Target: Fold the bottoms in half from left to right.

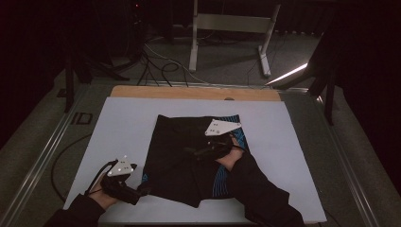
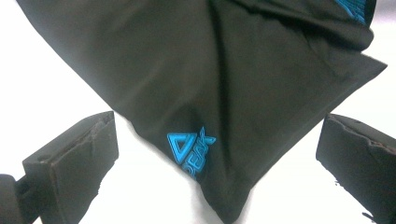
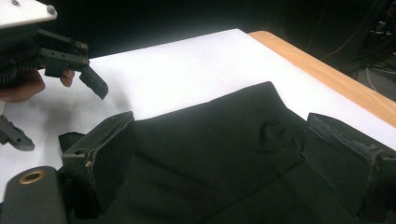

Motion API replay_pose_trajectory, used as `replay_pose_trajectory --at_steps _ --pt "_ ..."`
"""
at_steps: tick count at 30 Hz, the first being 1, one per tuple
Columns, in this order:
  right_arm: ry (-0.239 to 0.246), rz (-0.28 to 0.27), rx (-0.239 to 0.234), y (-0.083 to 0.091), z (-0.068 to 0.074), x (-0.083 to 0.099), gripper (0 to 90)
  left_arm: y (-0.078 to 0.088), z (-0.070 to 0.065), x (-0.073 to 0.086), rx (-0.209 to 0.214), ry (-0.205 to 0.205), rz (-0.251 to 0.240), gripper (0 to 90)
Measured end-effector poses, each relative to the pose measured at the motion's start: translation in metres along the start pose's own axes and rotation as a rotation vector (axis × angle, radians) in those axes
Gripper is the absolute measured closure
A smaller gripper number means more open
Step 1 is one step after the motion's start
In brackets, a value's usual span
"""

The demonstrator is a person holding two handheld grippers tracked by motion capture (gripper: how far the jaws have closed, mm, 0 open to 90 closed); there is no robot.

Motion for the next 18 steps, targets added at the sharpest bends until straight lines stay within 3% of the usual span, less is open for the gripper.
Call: replay_pose_trajectory --at_steps 4,9,13,17,18 --pt "0.003 0.011 -0.016 -0.011 0.004 0.001 10.2 -0.005 0.003 0.005 0.003 0.037 0.027 0.0" --pt "0.011 0.019 -0.03 -0.023 0.006 0.0 10.2 -0.01 0.001 0.013 0.027 0.055 0.088 0.0" --pt "0.016 0.029 -0.041 -0.032 0.008 -0.003 10.2 -0.013 0.0 0.018 0.021 0.031 0.137 0.7" --pt "0.007 0.027 -0.049 -0.039 0.009 -0.005 10.2 -0.013 0.0 0.019 0.005 0.023 0.151 6.3" --pt "0.008 0.032 -0.052 -0.045 0.009 -0.007 10.2 -0.011 0.001 0.018 -0.018 -0.006 0.143 15.5"
Point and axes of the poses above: each handheld gripper's, and its own axes: y roughly backward along the jaws, x roughly out of its underside, z roughly to its left, the point moved 9 cm from there along -y, roughly forward along the jaws, and after that the axes turned 9 degrees about x, right-handed, at the moved point
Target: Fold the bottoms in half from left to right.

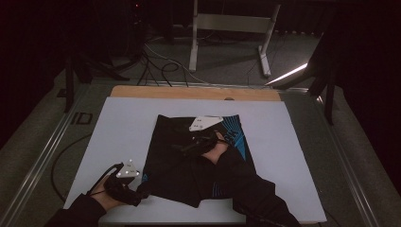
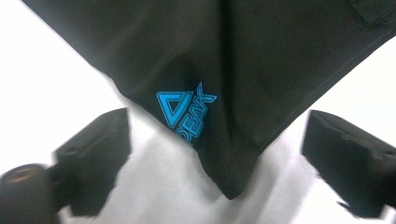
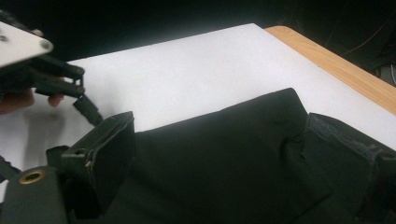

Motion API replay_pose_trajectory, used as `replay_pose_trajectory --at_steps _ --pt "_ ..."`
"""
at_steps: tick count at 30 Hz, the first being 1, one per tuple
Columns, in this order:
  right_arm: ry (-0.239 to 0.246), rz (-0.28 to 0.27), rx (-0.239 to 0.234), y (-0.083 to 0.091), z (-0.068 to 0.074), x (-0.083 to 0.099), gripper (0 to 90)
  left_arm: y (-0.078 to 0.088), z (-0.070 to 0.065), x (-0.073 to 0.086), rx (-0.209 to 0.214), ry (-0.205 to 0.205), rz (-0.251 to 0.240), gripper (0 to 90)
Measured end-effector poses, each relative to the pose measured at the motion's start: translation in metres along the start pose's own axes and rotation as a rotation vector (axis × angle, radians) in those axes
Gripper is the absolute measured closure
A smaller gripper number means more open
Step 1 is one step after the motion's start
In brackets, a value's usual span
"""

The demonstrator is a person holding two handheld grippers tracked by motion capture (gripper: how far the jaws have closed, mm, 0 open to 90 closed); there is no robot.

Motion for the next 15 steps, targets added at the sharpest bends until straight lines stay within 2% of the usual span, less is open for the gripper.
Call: replay_pose_trajectory --at_steps 4,9,10,13,15 --pt "0.015 0.011 -0.006 -0.01 0.001 -0.003 10.2 -0.001 -0.003 0.003 0.023 -0.02 0.027 30.3" --pt "0.012 0.018 -0.01 -0.023 0.002 -0.009 10.2 -0.004 -0.003 0.006 0.021 -0.032 0.059 49.0" --pt "0.008 0.019 -0.009 -0.024 0.002 -0.01 10.2 -0.004 -0.003 0.006 0.015 -0.028 0.059 50.0" --pt "0.014 0.02 -0.009 -0.03 0.0 -0.013 10.2 -0.004 -0.004 0.005 0.021 -0.027 0.054 61.3" --pt "0.008 0.019 -0.01 -0.032 0.001 -0.015 10.2 -0.004 -0.005 0.004 0.026 -0.024 0.051 71.7"
Point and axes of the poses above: each handheld gripper's, and its own axes: y roughly backward along the jaws, x roughly out of its underside, z roughly to its left, the point moved 9 cm from there along -y, roughly forward along the jaws, and after that the axes turned 9 degrees about x, right-handed, at the moved point
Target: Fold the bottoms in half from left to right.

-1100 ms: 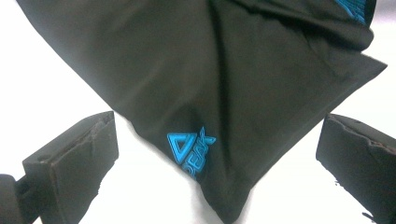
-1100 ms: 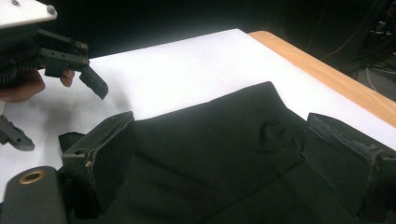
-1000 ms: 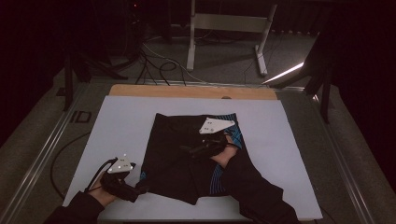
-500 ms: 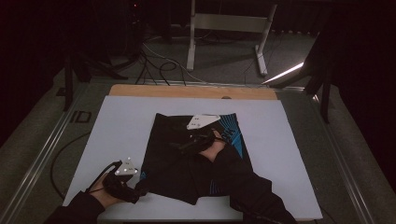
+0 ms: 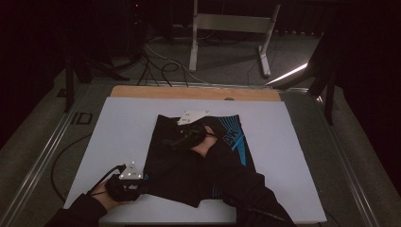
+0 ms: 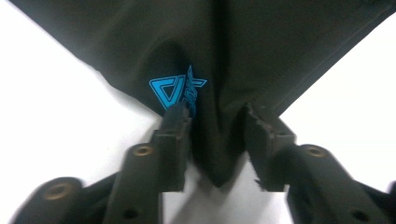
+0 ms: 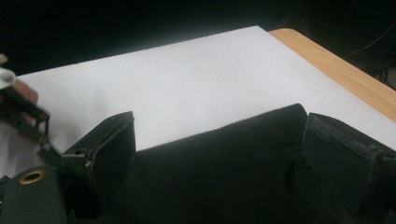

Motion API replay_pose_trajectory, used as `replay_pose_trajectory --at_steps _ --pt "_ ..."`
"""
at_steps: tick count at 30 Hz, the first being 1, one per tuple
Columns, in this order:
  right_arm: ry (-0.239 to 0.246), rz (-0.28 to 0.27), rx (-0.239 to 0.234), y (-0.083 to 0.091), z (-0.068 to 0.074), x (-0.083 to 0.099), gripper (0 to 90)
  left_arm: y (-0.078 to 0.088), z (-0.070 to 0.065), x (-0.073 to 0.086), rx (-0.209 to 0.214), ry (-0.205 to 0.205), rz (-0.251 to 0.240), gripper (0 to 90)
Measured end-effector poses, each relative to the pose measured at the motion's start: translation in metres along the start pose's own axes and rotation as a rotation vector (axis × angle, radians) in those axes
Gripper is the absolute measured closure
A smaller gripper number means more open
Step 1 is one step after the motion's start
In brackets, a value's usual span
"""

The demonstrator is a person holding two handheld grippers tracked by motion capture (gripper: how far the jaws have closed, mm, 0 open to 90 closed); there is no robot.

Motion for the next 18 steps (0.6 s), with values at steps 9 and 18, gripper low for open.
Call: replay_pose_trajectory --at_steps 9,18 --pt "0.001 0.0 -0.007 -0.017 0.001 -0.008 10.2 0.007 -0.005 -0.011 0.023 -0.006 -0.048 85.3" --pt "-0.021 0.02 0.003 -0.038 0.001 -0.008 10.2 0.012 -0.009 -0.015 0.051 -0.005 -0.074 85.4"
Point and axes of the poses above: each handheld gripper's, and its own axes: y roughly backward along the jaws, x roughly out of its underside, z roughly to its left, the point moved 9 cm from there along -y, roughly forward along the jaws, and after that the axes turned 9 degrees about x, right-handed, at the moved point
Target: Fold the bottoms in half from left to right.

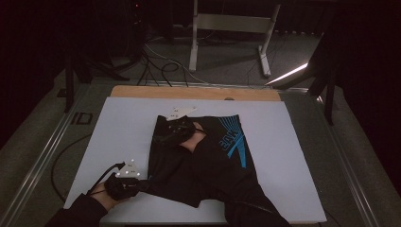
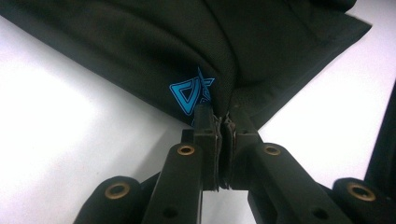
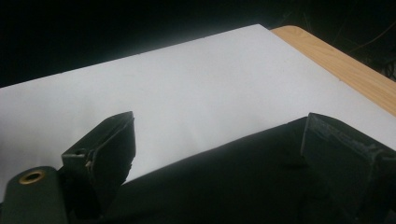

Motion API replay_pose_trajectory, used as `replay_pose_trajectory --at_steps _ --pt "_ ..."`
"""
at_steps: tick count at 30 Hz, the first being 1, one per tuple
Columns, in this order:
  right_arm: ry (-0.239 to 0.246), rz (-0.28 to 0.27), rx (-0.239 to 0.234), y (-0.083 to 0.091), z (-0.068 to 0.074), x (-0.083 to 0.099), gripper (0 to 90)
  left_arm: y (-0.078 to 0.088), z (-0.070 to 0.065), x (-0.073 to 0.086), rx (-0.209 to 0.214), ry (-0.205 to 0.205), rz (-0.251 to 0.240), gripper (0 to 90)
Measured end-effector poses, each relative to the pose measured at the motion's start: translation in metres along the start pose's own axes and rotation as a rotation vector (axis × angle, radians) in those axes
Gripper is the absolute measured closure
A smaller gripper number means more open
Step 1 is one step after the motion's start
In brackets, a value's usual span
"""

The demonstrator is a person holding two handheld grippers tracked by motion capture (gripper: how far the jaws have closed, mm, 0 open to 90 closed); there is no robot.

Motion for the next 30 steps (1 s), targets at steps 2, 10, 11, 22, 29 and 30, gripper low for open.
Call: replay_pose_trajectory --at_steps 2,10,11,22,29,30 --pt "-0.006 0.005 0.005 -0.007 -0.001 0.0 10.2 0.001 0.0 0.0 -0.004 -0.001 -0.001 85.4" --pt "-0.02 0.038 0.011 -0.032 -0.002 0.0 10.2 0.002 -0.001 -0.002 0.007 -0.004 -0.015 85.4" --pt "-0.016 0.036 0.014 -0.035 -0.003 0.0 10.2 0.002 -0.001 -0.002 0.008 -0.004 -0.016 85.4" --pt "-0.006 0.079 -0.01 -0.054 -0.017 -0.005 12.9 0.003 -0.001 -0.005 0.01 -0.002 -0.036 85.3" --pt "0.021 0.159 -0.073 -0.068 -0.024 -0.004 15.1 0.003 -0.001 -0.005 0.011 -0.004 -0.036 85.3" --pt "0.013 0.172 -0.085 -0.069 -0.025 -0.003 15.0 0.003 -0.001 -0.005 0.012 -0.003 -0.037 85.3"
Point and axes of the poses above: each handheld gripper's, and its own axes: y roughly backward along the jaws, x roughly out of its underside, z roughly to its left, the point moved 9 cm from there along -y, roughly forward along the jaws, and after that the axes turned 9 degrees about x, right-handed, at the moved point
